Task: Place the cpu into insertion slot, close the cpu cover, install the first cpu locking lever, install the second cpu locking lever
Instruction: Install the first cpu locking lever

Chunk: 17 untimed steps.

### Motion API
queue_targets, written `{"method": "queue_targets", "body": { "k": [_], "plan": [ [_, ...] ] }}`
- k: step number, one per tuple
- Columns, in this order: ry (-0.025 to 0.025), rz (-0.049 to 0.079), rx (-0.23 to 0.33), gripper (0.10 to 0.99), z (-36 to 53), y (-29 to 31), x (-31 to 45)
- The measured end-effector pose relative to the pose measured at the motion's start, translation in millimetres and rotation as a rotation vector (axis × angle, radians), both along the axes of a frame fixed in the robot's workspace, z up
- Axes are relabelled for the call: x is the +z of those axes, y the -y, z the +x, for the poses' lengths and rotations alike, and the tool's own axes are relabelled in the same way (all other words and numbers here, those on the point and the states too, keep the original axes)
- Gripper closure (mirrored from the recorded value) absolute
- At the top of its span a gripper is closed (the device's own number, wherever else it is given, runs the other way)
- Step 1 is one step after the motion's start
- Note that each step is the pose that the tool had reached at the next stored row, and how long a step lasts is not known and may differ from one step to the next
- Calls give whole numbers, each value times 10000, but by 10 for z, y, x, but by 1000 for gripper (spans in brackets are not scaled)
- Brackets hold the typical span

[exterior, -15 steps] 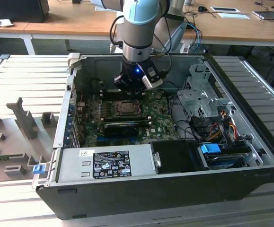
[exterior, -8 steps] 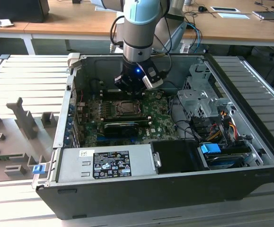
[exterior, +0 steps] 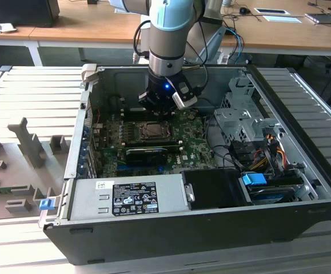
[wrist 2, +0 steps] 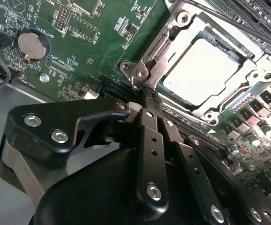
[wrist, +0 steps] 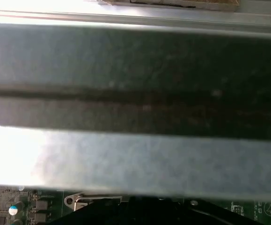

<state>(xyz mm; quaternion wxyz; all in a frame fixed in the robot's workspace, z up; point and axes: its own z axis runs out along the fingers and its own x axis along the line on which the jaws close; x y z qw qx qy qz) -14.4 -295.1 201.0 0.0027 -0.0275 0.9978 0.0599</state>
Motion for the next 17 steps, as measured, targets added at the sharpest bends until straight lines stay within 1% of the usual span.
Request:
{"method": "queue_targets", "body": {
  "k": [1, 3, 4, 5, 8, 9, 10, 11, 17],
  "plan": [
    [3, 57, 2, 980, 1, -1, 0],
    [1, 63, 0, 980, 1, -2, 20],
    [-3, 60, -1, 980, 0, -1, 52],
    [-11, 58, 0, 980, 0, -1, 101],
    [-18, 46, 1, 980, 1, -1, 102],
    [-24, 17, 0, 980, 1, -1, 101],
    [-30, -41, -3, 980, 0, 6, 100],
    [-30, -56, -5, 980, 0, 14, 99],
    [-30, -55, -4, 980, 0, 62, 99]
  ]
}}
